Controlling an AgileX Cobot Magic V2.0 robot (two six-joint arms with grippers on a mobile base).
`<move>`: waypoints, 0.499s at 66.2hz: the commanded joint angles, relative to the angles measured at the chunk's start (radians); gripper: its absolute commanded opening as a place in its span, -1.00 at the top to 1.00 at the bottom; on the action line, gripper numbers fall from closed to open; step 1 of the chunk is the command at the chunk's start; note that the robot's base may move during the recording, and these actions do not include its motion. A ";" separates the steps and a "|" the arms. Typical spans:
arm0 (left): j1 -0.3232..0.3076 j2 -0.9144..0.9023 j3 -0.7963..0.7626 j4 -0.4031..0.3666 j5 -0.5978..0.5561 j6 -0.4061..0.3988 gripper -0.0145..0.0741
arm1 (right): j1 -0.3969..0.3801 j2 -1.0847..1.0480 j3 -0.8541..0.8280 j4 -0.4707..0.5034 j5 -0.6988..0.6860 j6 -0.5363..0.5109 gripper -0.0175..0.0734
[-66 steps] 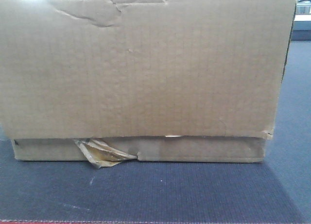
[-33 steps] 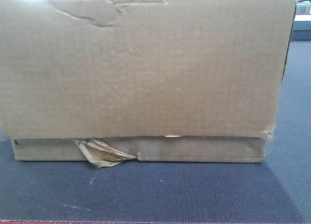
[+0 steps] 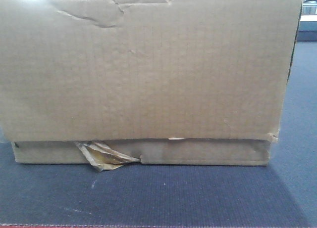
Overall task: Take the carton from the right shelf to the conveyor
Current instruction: 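Withdraw both grippers back from the carton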
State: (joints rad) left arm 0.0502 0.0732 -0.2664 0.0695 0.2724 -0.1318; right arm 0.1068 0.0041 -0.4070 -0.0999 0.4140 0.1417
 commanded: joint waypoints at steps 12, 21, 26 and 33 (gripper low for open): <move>0.001 -0.073 0.210 -0.011 -0.156 0.001 0.66 | -0.004 -0.004 0.003 -0.008 -0.028 -0.001 0.74; 0.001 -0.073 0.266 -0.018 -0.243 0.001 0.66 | -0.004 -0.004 0.003 -0.008 -0.028 -0.001 0.74; 0.001 -0.073 0.266 -0.018 -0.202 0.001 0.66 | -0.004 -0.004 0.003 -0.008 -0.030 -0.001 0.74; 0.001 -0.073 0.266 -0.018 -0.208 0.001 0.66 | -0.004 -0.004 0.003 -0.008 -0.030 -0.001 0.74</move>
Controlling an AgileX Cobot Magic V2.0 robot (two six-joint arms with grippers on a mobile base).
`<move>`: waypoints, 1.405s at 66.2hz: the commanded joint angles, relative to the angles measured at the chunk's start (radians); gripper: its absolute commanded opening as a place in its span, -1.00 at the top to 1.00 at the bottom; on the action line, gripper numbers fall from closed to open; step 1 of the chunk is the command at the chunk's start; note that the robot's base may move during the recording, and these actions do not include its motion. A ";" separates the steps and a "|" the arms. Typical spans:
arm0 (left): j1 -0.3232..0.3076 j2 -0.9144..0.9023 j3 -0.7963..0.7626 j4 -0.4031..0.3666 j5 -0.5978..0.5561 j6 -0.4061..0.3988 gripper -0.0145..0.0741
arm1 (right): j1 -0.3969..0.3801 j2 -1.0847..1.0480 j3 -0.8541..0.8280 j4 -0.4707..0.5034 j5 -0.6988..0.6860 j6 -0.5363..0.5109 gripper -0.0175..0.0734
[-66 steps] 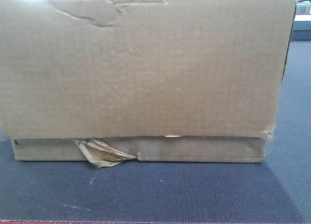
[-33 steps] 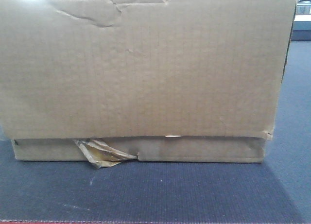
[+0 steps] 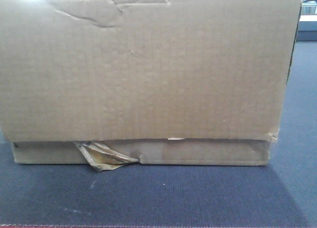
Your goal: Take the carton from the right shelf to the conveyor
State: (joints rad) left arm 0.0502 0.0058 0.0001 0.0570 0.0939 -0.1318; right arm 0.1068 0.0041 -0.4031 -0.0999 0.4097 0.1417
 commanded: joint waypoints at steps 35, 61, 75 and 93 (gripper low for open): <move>0.001 -0.006 0.000 -0.005 -0.030 0.001 0.66 | -0.004 -0.004 -0.001 -0.008 -0.025 -0.001 0.74; 0.001 -0.006 0.000 -0.005 -0.030 0.001 0.66 | -0.006 -0.004 0.019 -0.011 -0.030 -0.007 0.74; 0.001 -0.006 0.000 -0.005 -0.030 0.001 0.66 | -0.043 -0.004 0.142 0.132 -0.063 -0.190 0.74; 0.001 -0.006 0.000 -0.005 -0.030 0.001 0.66 | -0.146 -0.004 0.344 0.213 -0.240 -0.194 0.74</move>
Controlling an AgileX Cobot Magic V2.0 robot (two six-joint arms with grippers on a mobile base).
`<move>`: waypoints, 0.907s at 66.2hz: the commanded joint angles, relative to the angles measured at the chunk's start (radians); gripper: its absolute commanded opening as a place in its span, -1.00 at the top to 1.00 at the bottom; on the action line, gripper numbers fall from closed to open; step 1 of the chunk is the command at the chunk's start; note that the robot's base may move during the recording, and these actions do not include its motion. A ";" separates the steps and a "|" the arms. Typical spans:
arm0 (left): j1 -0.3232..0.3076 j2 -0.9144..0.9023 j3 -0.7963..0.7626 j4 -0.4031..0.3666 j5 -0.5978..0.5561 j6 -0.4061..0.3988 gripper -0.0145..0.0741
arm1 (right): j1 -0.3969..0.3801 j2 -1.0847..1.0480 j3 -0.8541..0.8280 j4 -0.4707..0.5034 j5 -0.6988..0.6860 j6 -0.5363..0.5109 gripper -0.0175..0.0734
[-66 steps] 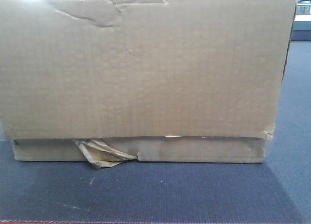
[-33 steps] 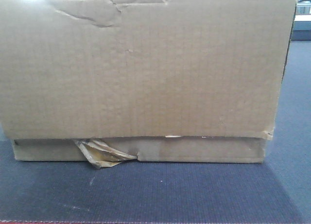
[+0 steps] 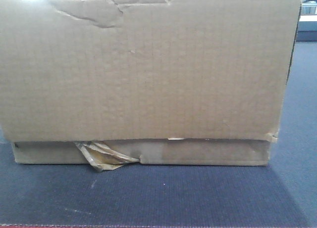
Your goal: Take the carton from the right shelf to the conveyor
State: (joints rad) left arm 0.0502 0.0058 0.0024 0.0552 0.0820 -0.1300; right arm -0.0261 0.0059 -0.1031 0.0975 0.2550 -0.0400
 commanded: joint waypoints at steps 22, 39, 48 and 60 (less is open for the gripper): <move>0.001 -0.006 -0.002 -0.003 -0.018 0.000 0.66 | -0.013 -0.006 0.103 0.004 -0.222 -0.026 0.74; 0.001 -0.006 -0.002 -0.003 -0.018 0.000 0.66 | -0.013 -0.006 0.103 0.004 -0.225 -0.026 0.74; 0.001 -0.006 -0.002 -0.003 -0.018 0.000 0.66 | -0.013 -0.006 0.103 0.004 -0.225 -0.026 0.74; 0.001 -0.006 -0.002 -0.003 -0.018 0.000 0.66 | -0.013 -0.006 0.103 0.004 -0.225 -0.026 0.74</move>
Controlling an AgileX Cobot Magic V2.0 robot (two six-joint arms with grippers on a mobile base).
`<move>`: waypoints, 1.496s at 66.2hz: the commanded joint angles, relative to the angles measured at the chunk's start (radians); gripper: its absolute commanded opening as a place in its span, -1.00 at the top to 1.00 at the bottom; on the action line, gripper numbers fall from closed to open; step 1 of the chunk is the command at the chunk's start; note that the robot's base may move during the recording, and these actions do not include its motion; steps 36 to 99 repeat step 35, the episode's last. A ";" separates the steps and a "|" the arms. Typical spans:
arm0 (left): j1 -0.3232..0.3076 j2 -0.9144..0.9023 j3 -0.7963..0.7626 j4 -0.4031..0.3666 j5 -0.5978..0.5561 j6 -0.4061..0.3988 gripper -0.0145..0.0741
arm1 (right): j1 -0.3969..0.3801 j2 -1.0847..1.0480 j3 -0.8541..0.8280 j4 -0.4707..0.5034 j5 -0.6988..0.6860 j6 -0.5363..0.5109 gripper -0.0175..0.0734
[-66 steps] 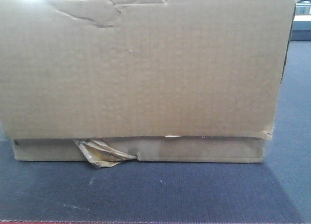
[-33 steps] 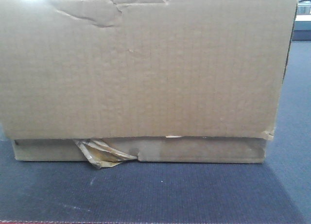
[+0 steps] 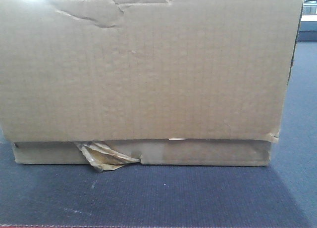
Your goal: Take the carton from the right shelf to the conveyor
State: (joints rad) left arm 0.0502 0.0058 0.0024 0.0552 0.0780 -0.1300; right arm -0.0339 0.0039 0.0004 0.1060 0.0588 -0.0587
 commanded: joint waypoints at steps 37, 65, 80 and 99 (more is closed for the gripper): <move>0.001 -0.006 -0.002 -0.003 -0.014 0.000 0.66 | -0.005 -0.004 0.000 -0.004 -0.028 -0.007 0.74; 0.001 -0.006 -0.002 -0.003 -0.014 0.000 0.66 | -0.005 -0.004 0.000 -0.004 -0.028 -0.007 0.74; 0.001 -0.006 -0.002 -0.003 -0.014 0.000 0.66 | -0.005 -0.004 0.000 -0.004 -0.028 -0.007 0.74; 0.001 -0.006 -0.002 -0.003 -0.014 0.000 0.66 | -0.005 -0.004 0.000 -0.004 -0.028 -0.007 0.74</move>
